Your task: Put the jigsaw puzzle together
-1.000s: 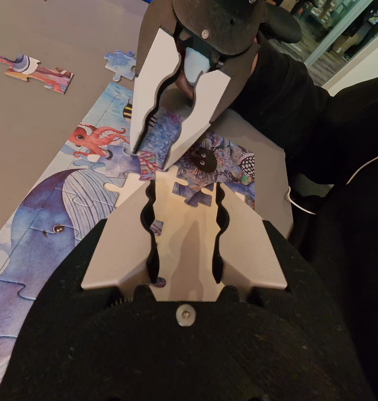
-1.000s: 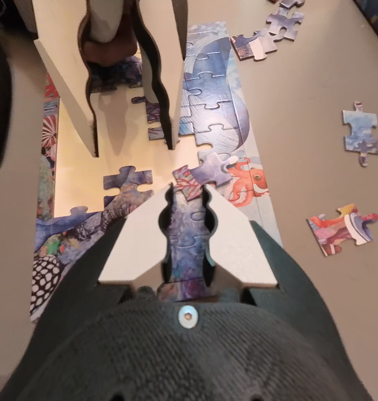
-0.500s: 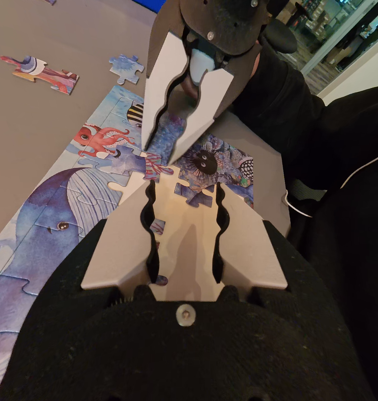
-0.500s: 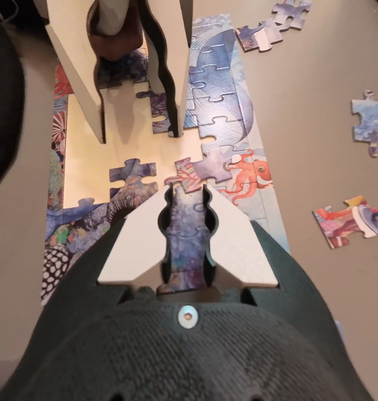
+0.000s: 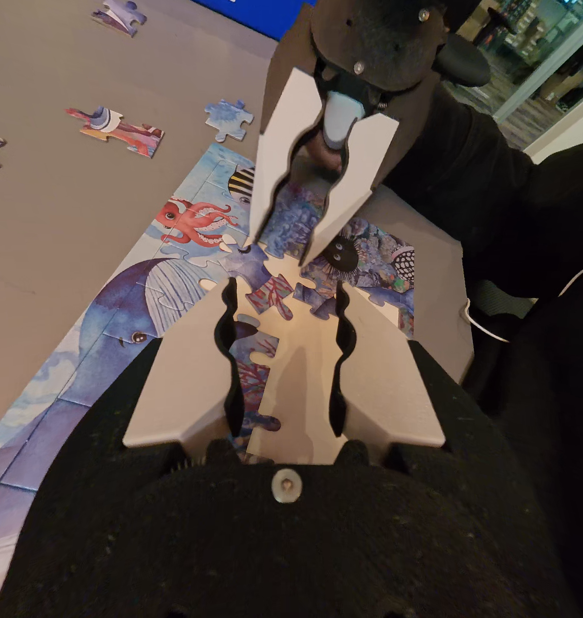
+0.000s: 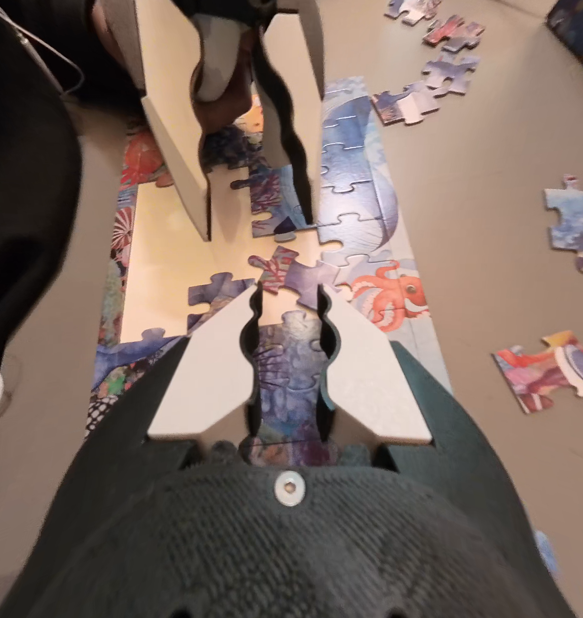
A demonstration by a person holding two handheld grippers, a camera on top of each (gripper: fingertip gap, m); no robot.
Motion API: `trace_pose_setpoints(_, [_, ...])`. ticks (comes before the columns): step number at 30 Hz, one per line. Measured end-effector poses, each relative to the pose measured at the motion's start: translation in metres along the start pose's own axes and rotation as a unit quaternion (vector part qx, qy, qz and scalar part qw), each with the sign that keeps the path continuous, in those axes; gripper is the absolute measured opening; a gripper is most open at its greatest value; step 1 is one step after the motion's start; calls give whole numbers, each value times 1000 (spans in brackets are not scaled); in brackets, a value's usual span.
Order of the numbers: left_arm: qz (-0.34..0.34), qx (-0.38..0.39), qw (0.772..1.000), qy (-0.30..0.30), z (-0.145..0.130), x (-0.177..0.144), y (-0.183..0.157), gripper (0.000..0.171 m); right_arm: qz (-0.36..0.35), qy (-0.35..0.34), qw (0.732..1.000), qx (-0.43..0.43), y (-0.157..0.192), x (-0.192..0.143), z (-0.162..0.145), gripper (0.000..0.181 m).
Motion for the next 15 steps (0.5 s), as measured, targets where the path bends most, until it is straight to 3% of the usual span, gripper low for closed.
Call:
trace_pose_setpoints(4, [10, 13, 1000, 11, -1, 3, -2, 57, -33, -4, 999, 6, -8, -2, 0, 34])
trace_pose_setpoints(8, [12, 16, 1000, 10, -1, 3, -3, 57, -60, -3, 998, 19, -15, 0, -1, 52])
trace_pose_setpoints(15, [11, 16, 1000, 16, -2, 4, -4, 57, -58, -9, 998, 38, -19, 4, 0, 67])
Point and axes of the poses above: each gripper's, where its closed fingertips meet, x out along the fingers, z out of its top, y = z × x across the jaws, the point moved 6 cm from there along -x, back along the fingers, and after that the axes turned 9 degrees about y, right-handed, at the moved point
